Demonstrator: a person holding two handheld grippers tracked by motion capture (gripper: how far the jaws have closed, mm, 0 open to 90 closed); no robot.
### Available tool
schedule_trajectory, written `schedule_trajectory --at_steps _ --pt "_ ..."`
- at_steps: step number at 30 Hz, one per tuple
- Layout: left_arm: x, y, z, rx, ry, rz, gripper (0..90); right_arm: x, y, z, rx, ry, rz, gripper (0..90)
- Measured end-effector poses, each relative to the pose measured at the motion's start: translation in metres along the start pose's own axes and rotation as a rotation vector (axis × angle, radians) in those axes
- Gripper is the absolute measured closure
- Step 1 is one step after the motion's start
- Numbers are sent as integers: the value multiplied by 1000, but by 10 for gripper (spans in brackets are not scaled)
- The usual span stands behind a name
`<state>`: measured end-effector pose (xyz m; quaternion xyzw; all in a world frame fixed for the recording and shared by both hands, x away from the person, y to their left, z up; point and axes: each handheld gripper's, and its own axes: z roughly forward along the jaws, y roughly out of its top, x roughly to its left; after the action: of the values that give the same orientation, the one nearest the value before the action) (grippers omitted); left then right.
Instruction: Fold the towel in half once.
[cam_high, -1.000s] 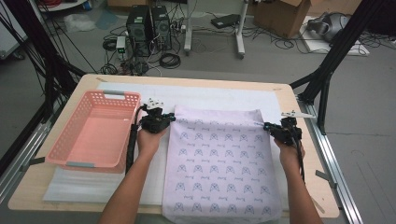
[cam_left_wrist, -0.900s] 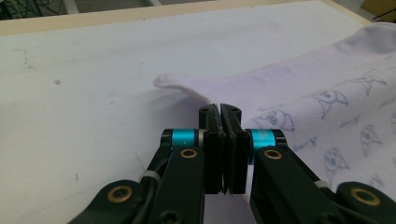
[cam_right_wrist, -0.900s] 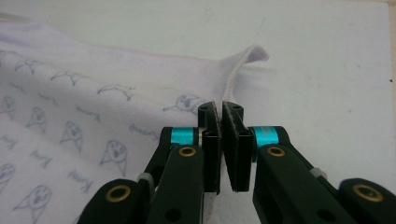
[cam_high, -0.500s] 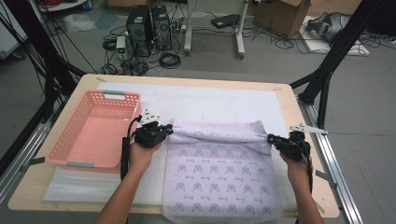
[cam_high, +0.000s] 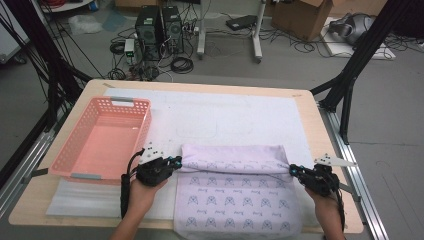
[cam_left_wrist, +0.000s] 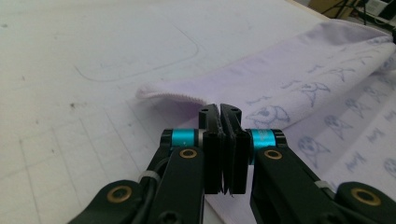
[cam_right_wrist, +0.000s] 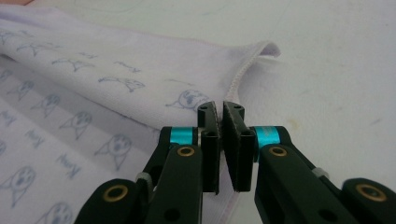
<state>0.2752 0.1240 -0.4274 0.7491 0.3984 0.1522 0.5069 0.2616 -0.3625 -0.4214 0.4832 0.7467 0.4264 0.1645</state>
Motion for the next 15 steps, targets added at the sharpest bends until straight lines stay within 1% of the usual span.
schedule_trajectory --at_steps 1,3,5,7,9,10,11,12,13,14,15 --pt "-2 -3 -2 4 -6 5 874 1 -2 -3 7 -2 -8 851" --pt "-6 -7 -6 3 -18 6 874 3 -5 -7 10 6 -4 852" --pt "-8 -10 -10 7 -26 1 874 5 -9 -12 19 10 -12 852" --pt "-10 -14 -12 13 -29 2 874 7 -13 -15 23 22 -5 852" --pt "-11 -17 -12 17 -14 -7 860 10 -16 -16 37 30 -11 847" --pt "-11 -18 -12 12 3 -15 815 10 -17 -16 47 30 -10 841" --pt "-9 -17 -11 15 7 -35 708 11 -17 -15 53 22 -12 824" --pt "-7 -16 -10 18 -1 -53 634 11 -17 -15 52 19 -14 778" --pt "-6 -16 -9 19 1 -77 583 11 -17 -15 47 14 -9 708" --pt "-4 -16 -8 23 7 -83 527 10 -16 -15 34 10 7 662" --pt "-3 -16 -6 27 8 -83 498 10 -15 -16 22 7 19 641"
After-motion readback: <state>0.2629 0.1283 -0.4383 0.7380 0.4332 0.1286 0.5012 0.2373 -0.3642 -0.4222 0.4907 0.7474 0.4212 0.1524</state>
